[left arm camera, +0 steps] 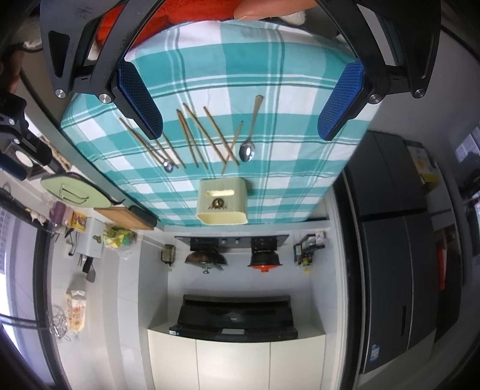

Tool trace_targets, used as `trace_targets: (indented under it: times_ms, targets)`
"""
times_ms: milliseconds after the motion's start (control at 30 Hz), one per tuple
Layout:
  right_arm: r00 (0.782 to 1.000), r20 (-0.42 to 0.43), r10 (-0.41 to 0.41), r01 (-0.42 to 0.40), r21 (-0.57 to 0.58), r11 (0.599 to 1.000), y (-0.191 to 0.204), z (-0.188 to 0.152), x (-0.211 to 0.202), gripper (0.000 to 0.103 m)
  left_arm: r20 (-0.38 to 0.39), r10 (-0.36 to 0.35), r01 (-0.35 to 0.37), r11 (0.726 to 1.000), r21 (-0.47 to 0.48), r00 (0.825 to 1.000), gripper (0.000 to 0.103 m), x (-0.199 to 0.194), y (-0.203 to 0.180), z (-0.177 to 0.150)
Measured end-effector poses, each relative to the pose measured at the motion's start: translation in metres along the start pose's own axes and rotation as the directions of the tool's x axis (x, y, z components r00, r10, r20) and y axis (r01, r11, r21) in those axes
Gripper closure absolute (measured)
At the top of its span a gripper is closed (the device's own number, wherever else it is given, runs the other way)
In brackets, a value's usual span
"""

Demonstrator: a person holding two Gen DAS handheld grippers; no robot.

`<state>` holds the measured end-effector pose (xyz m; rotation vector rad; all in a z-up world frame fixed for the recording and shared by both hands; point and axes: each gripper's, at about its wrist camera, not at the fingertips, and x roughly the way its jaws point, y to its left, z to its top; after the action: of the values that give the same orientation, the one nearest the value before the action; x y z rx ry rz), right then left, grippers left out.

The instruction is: Organize utensils

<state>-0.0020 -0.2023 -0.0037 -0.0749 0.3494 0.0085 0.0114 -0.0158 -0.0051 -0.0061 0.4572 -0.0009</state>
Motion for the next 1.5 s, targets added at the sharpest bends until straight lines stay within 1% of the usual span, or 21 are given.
trace_targets:
  times_ms: [967,1333,1500]
  targets:
    - [1.0,-0.028,0.003,-0.003,0.007,1.0,-0.005,0.001,0.013,0.0,-0.037,-0.004,0.005,1.0,0.019,0.999,0.0,0.02,-0.005,0.004]
    - [0.999,-0.053,-0.003,0.003,0.008,1.0,-0.007,-0.001,0.026,0.0,-0.05,-0.007,0.008,1.0,0.022,0.999,0.0,0.029,-0.006,0.004]
    - [0.998,-0.057,-0.009,0.01,0.014,1.0,-0.006,-0.001,0.026,0.0,-0.045,-0.002,0.004,0.999,0.036,0.999,0.0,0.029,-0.009,0.004]
